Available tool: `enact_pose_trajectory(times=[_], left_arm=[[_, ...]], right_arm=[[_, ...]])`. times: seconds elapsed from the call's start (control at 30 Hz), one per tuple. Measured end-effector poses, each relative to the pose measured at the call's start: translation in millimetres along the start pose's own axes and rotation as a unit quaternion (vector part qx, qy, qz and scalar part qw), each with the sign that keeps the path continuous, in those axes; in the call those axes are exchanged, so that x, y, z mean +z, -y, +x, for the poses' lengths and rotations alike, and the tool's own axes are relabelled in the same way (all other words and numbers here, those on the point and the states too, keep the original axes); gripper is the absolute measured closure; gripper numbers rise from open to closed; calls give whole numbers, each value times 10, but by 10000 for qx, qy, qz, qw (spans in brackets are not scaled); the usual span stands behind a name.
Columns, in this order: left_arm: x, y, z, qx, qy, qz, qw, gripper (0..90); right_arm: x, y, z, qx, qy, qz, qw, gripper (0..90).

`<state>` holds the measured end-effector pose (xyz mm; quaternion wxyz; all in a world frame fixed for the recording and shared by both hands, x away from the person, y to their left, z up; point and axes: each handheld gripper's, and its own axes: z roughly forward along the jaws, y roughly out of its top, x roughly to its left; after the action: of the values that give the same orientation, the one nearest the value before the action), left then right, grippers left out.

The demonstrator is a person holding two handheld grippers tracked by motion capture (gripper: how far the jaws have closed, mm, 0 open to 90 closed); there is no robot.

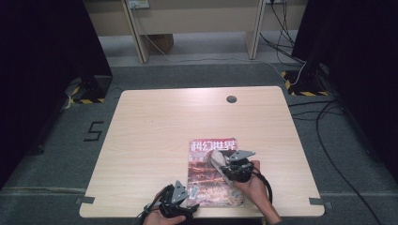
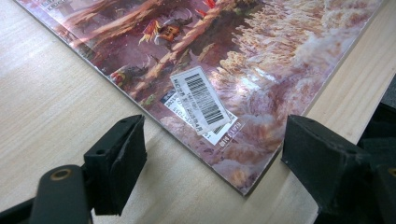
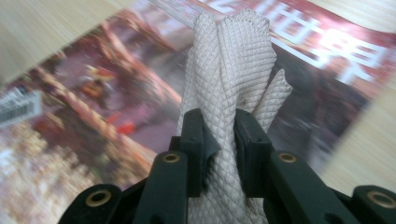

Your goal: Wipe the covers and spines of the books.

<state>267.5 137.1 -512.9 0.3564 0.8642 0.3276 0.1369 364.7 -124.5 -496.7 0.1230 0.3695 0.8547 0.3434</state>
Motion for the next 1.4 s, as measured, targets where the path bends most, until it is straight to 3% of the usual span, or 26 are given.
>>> enact_pose_trajectory(times=[0.1,0.23,0.5,0.8,1.0,1.27,1.4], left_arm=[[1,0,-1,2,1,1,10000,210],[1,-1,-1,2,-9,10,10000,208],[2,-2,3,11,-4,21,10000,205],[41,-37,1,-12,-83,-7,10000,213],[85,-80,39,-63,-120,-1,9999,199],[84,-72,45,-64,-49,-27,10000,220],[50,-64,50,-160,1,-103,9998,232]], right_arm=[[-104,95,-109,117,173,7,9998,758],[-170,163,-161,230,194,-1,9995,758],[-197,202,-93,166,175,-3,9997,758],[-171,175,-143,119,245,-3,9996,757],[-137,141,-203,203,312,-28,9993,755],[-134,143,-201,313,311,-42,9990,754],[-96,103,-156,283,278,-33,9992,754]])
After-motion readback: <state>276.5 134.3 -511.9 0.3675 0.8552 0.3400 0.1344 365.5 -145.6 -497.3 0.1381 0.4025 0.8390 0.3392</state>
